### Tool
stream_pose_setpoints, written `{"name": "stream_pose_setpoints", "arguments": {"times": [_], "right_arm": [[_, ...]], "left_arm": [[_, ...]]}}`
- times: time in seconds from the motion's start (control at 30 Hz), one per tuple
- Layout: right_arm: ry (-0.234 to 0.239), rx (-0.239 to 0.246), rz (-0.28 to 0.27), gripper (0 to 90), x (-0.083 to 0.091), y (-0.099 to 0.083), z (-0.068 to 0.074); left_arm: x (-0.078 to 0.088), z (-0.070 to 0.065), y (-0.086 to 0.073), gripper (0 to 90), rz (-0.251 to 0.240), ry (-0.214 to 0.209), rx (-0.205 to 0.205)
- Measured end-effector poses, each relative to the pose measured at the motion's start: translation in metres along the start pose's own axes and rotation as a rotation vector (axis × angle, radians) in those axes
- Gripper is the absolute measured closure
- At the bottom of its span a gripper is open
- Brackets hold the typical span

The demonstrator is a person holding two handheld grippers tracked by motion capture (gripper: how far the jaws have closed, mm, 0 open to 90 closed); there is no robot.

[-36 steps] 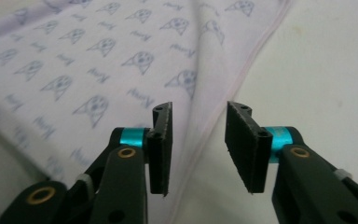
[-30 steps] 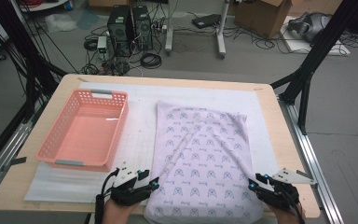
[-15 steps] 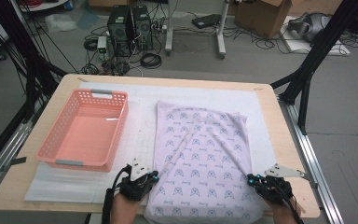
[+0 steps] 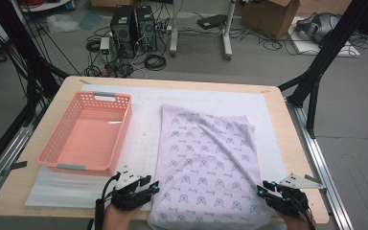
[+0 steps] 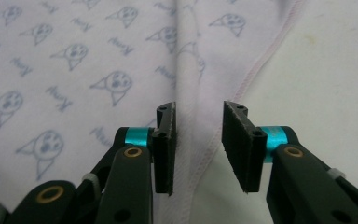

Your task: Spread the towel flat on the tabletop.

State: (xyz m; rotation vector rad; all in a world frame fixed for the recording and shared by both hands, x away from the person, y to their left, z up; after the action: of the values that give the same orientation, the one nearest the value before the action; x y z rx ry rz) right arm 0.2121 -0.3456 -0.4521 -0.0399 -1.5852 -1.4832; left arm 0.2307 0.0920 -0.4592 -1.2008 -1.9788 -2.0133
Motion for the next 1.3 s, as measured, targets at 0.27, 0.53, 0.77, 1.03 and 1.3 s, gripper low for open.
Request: {"name": "stream_pose_setpoints", "arguments": {"times": [0.27, 0.53, 0.77, 1.03, 1.3], "right_arm": [[-0.018, 0.015, 0.029, 74.5, -0.012, 0.0, -0.001], [0.059, 0.036, 0.045, 86.9, -0.001, -0.004, 0.005], [0.114, 0.042, 0.056, 87.3, 0.014, -0.013, 0.015], [0.126, 0.045, 0.054, 76.7, 0.023, -0.023, 0.022], [0.016, -0.048, -0.043, 64.3, 0.011, -0.007, 0.004]], "left_arm": [[-0.015, -0.016, -0.001, 79.6, 0.019, 0.058, -0.09], [0.008, -0.014, -0.012, 86.0, 0.025, 0.007, -0.07], [0.034, -0.015, -0.03, 85.9, 0.032, -0.037, -0.072], [0.041, -0.019, -0.031, 74.2, -0.004, -0.082, -0.08], [0.015, -0.007, -0.013, 55.7, -0.023, -0.047, -0.015]]}}
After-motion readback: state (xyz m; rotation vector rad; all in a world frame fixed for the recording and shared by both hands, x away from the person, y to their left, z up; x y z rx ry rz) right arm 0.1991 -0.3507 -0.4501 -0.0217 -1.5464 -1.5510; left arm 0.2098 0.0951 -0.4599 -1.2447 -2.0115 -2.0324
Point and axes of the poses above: each handheld gripper's, and its own axes: x roughly backward along the jaws, y roughly out of its top, z roughly to its left, the point moved 2 cm from there along -x, roughly forward along the jaws, and after that the axes turned 8 degrees about y, right-handed, at the moved point
